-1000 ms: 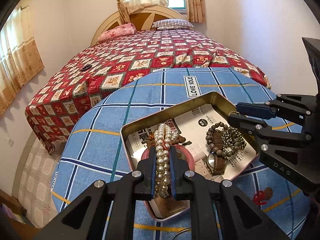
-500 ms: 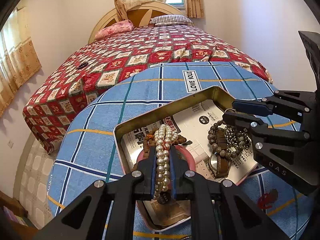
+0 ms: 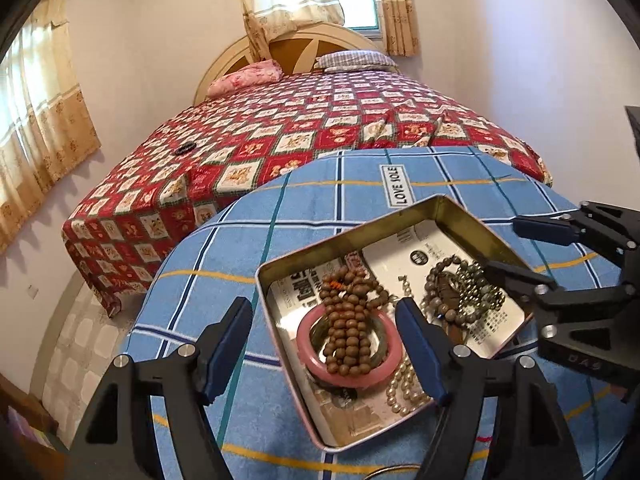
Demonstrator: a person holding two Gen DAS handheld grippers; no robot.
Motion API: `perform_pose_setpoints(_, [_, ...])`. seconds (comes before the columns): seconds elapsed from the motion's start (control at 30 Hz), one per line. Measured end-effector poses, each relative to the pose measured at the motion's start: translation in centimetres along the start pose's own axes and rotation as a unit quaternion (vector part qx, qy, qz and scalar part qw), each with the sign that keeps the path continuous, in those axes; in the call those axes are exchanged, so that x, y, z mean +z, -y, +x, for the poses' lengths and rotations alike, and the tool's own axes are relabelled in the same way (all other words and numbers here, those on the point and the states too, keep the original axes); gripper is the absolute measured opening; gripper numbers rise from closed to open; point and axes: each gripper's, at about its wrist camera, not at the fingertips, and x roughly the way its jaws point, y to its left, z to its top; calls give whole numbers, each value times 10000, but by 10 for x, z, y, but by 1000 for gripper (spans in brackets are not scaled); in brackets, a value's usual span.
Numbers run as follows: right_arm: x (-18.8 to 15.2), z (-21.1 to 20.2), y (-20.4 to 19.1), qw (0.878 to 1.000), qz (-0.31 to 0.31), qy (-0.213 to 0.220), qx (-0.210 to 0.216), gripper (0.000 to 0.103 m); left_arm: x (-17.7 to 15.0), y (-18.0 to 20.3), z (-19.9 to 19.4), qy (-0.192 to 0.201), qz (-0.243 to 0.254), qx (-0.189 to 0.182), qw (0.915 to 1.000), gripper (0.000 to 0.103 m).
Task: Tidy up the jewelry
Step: 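Open the left gripper over the tin while the right gripper releases the ring inside, then move the left gripper to the silver bangle while the right gripper approaches the red string charm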
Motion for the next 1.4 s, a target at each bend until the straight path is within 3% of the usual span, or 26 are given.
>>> perform_pose_setpoints(0.5, [-38,-36,8,9997,227,-62,-20,60,-44,-18,-32,-159,-419,67,9990,74])
perform_pose_setpoints(0.73, [-61,-48,2,9995,255,-180,42,62,-72,-16,-52,-229,-415,289,9985,74])
perform_pose_setpoints(1.4, [-81,-25,-44,9944,-323,-756,666,61,-112,14,-24,-849,-215,81,9961,74])
